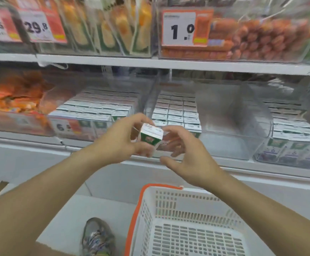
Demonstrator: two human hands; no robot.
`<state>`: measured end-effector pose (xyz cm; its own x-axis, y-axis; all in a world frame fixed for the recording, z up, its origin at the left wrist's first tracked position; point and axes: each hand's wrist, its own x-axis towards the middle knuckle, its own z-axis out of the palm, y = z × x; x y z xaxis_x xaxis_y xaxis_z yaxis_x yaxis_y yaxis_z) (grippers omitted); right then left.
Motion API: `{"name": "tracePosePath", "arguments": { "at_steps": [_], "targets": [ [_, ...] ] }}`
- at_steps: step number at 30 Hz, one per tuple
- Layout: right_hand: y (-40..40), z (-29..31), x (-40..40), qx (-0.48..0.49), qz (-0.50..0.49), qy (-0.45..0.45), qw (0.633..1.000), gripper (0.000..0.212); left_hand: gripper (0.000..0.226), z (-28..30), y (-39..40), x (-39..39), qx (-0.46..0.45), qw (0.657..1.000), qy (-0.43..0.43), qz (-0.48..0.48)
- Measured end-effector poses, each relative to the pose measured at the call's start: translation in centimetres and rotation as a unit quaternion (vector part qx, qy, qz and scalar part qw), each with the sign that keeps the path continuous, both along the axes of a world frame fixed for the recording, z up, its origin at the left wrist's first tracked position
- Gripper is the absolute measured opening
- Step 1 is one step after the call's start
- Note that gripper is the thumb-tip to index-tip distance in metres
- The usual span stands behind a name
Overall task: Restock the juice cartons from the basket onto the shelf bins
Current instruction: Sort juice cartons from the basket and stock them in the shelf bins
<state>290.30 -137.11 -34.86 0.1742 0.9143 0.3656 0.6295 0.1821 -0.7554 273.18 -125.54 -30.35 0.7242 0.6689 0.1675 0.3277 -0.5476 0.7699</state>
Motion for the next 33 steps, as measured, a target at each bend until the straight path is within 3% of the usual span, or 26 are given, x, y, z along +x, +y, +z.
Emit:
{"name": "tracePosePath", "arguments": {
  "at_steps": [5, 8, 18, 23, 28, 31, 33],
  "targets": [
    [0.7, 0.1, 0.9, 0.021, -0.049, 0.055, 0.997, 0.039, 0.046, 1.0, 3.9, -0.5, 0.09, 0.973, -0.11, 0.184],
    [0.4, -0.6, 1.2, 0.01, -0.054, 0.072, 0.996, 0.035, 0.047, 0.8, 6.0, -0.6, 0.1, 0.963, -0.137, 0.21],
    [-0.4, -2.3, 0.9, -0.021, -0.078, 0.113, 0.99, 0.033, 0.044, -1.3, 9.8, -0.6, 0.128, 0.967, 0.14, 0.169],
    [1.6, -0.9, -0.8, -0.034, -0.04, 0.088, 0.995, 0.03, 0.031, -1.9, 11.1, -1.5, 0.119, 0.962, 0.198, 0.145],
    [5.4, 1.8, -3.9, -0.035, 0.023, 0.017, 0.999, 0.025, 0.034, -2.3, 11.6, -2.2, 0.137, 0.952, 0.222, 0.161],
    [8.3, 4.0, -5.7, -0.014, 0.025, -0.027, 0.999, 0.024, 0.045, -3.0, 11.9, -3.2, 0.142, 0.957, 0.196, 0.158],
    [10.3, 5.3, -6.7, -0.015, 0.011, -0.057, 0.998, 0.022, 0.065, -3.4, 12.0, -4.3, 0.162, 0.958, 0.173, 0.163]
  ]
}}
